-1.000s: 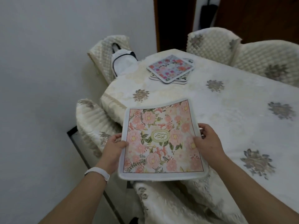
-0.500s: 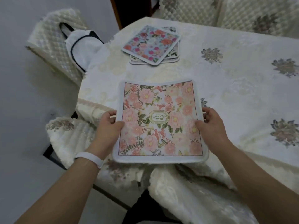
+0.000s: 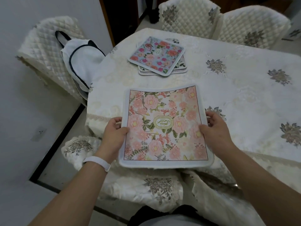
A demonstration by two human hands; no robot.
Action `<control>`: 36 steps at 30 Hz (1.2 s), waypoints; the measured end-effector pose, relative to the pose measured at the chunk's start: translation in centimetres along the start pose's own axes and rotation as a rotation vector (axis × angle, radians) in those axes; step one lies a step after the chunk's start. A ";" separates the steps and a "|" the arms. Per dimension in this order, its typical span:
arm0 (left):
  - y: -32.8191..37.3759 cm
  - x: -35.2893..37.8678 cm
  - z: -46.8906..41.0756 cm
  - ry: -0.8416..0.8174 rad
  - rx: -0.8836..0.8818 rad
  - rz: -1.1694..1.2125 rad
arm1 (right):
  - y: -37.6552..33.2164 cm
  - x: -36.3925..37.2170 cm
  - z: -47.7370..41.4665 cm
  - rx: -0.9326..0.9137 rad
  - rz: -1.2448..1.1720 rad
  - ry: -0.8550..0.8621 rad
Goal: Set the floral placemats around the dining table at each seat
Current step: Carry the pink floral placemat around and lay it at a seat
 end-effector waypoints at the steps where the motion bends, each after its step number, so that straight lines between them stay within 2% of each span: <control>1: 0.0 -0.3 0.1 -0.001 0.000 0.008 | -0.2 0.2 0.0 -0.004 -0.003 -0.002; 12: 0.1 -2.4 -0.5 0.041 -0.010 -0.002 | 0.3 2.2 -2.1 -0.009 -0.040 -0.049; 24: 0.9 -2.0 -1.2 0.144 -0.038 0.005 | -0.7 2.8 -8.3 -0.043 0.116 -0.213; 30: 1.1 -4.0 -3.2 0.146 -0.052 -0.020 | -2.3 4.8 -9.9 -0.036 0.114 -0.204; 36: 1.0 -6.1 -8.4 0.023 -0.100 -0.122 | -1.5 7.3 -11.1 0.036 0.107 -0.104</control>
Point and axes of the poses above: each hand's wrist, its own z-axis away from the middle knuckle, its own x-axis out of the palm, y = z × x, the point moved 1 cm from there along -z, towards the middle knuckle, and after that the axes turned 12 degrees about -y, right-handed, at the moved point
